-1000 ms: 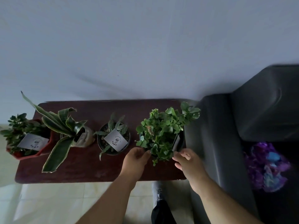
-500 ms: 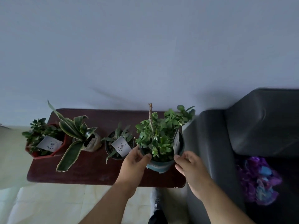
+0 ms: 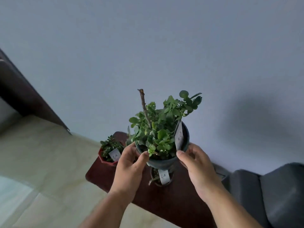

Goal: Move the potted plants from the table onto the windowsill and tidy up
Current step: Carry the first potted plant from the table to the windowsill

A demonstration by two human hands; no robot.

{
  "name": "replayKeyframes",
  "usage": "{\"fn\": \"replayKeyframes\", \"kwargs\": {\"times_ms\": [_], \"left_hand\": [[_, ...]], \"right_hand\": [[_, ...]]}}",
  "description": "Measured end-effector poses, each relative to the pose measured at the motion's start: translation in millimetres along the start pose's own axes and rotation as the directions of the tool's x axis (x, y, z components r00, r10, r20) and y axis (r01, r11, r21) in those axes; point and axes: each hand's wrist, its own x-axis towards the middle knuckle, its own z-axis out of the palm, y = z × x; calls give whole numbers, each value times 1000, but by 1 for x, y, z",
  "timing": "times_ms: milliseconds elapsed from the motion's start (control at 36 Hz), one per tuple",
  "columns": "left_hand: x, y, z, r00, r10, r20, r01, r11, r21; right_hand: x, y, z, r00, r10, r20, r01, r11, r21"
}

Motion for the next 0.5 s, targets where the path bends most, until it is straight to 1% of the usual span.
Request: {"fn": "replayKeyframes", "kwargs": {"times_ms": [83,167,194,250,306,361,445,500], "left_hand": [[-5,22,-45,996,51,-70,-47,997,58],[-26,50,-103,973,118,-196,-114,993,32],[-31,56,-110,967,131,-217,-132,991,12],[-49,71,-145,948,181,-261,-191,981,-15],[-65,79,-186,926,229,-299,-237,972,10],[-83,85,-230,893,262,-366,-272,962,24],[-116,97,-291,826,301,-476,-306,949,70],[-133,105,-318,790,322,-521,-336,939,71]], "right_hand": [[-3,-18,43,996,-61,57,64,997,-44],[-14,-37,107,984,-104,145,117,990,-84],[-16,-39,118,982,-108,155,121,990,-78],[-27,-48,158,969,-111,221,133,987,-86],[-38,-52,199,957,-118,266,150,983,-103],[-54,-57,243,936,-114,333,161,980,-117],[-76,-54,309,896,-131,423,184,979,-88],[-85,-50,340,869,-155,470,204,977,-54]]}}
